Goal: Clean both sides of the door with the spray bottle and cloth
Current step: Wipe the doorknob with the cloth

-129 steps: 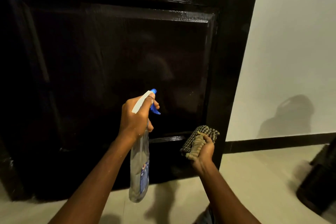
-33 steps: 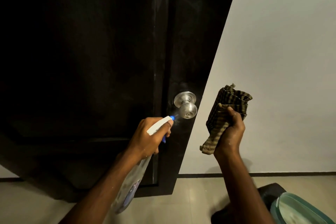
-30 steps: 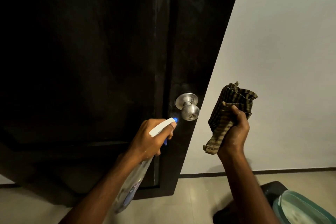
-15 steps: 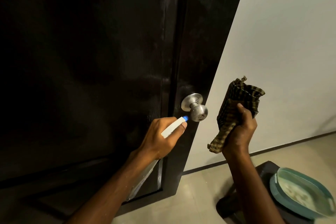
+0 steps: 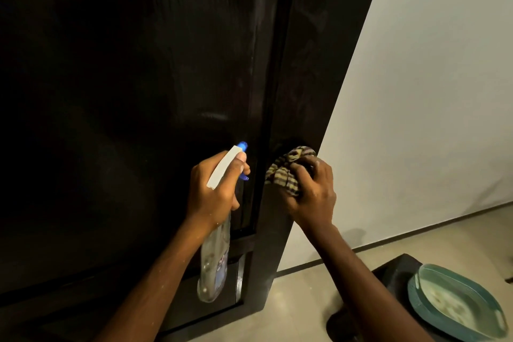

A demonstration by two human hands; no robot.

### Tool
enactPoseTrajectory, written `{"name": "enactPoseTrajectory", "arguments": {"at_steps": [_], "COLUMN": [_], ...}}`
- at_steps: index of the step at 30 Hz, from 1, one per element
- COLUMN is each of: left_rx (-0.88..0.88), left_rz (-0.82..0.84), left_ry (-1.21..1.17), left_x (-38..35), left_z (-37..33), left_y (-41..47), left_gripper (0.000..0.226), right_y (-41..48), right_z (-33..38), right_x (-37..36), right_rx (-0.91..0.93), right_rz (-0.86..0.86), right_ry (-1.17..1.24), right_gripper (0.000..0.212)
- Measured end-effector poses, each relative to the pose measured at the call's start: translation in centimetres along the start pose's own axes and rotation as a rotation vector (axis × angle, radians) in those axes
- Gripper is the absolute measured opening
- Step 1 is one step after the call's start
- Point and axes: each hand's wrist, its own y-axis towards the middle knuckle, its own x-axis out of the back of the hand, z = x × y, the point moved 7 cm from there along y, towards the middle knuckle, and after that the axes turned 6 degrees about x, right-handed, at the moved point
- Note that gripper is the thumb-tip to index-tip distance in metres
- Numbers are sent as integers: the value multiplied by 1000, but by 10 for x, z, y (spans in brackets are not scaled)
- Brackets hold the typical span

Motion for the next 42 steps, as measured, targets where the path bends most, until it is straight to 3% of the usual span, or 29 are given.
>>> {"name": "enactPoseTrajectory", "arguments": {"at_steps": [3, 5, 6, 8, 11, 13, 15, 17, 21, 23, 24, 25, 28, 29, 32, 34, 35, 39, 41, 42], "left_rx": [-19, -37, -46, -54, -57, -60, -65, -68, -72, -87, -91, -93, -96, -102, -106, -106, -107, -102, -101, -101], "left_rz": [-11, -9, -5, 1, 1, 3, 4, 1, -13, -15, -12, -9, -6, -4, 1, 3, 4, 15, 23, 27], "left_ry": [2, 7, 9, 0, -16, -13, -8, -5, -10, -10, -7, -6, -12, -11, -11, -13, -12, -12, -10, -9], "left_x": [3, 3, 3, 3, 3, 2, 2, 2, 7, 10, 11, 11, 12, 12, 13, 13, 13, 12, 12, 12], "left_z": [-6, -11, -13, -17, -21, -22, -25, -27, -32, -37, -39, -40, -43, -43, -42, -41, -41, -41, -41, -41], "left_y": [4, 6, 7, 11, 17, 20, 22, 24, 28, 29, 29, 30, 32, 32, 33, 33, 32, 32, 33, 33], "left_gripper": [33, 35, 36, 37, 37, 38, 38, 37, 35, 34, 34, 34, 30, 30, 30, 30, 30, 36, 35, 34], "right_y": [-8, -12, -9, 2, 10, 13, 13, 14, 10, 5, 10, 17, 14, 5, 3, 9, 11, -13, -27, -27], "right_z": [-17, -20, -18, -6, 12, 13, 11, 7, -17, -21, -16, -6, 37, 40, 34, 23, 15, -21, -20, -18], "right_x": [4, 3, 6, 9, 1, 0, -2, -4, 2, -3, 1, 6, -7, -16, -20, -14, -8, -4, -20, -23], "right_rx": [-565, -683, -607, -283, 281, 441, 476, 302, -630, -847, -778, -593, 269, 442, 538, 339, 138, -978, -1380, -1429], "right_rz": [-191, -201, -158, -3, 185, 252, 263, 205, -113, -127, -94, -24, 297, 385, 379, 225, 112, -467, -582, -569], "right_ry": [401, 465, 409, 212, -130, -200, -199, -149, 402, 478, 404, 265, -266, -370, -399, -276, -143, 700, 958, 989], "right_gripper": [21, 18, 26, 42, 41, 41, 40, 41, 47, 36, 32, 31, 42, 46, 47, 39, 37, 23, 19, 20]}}
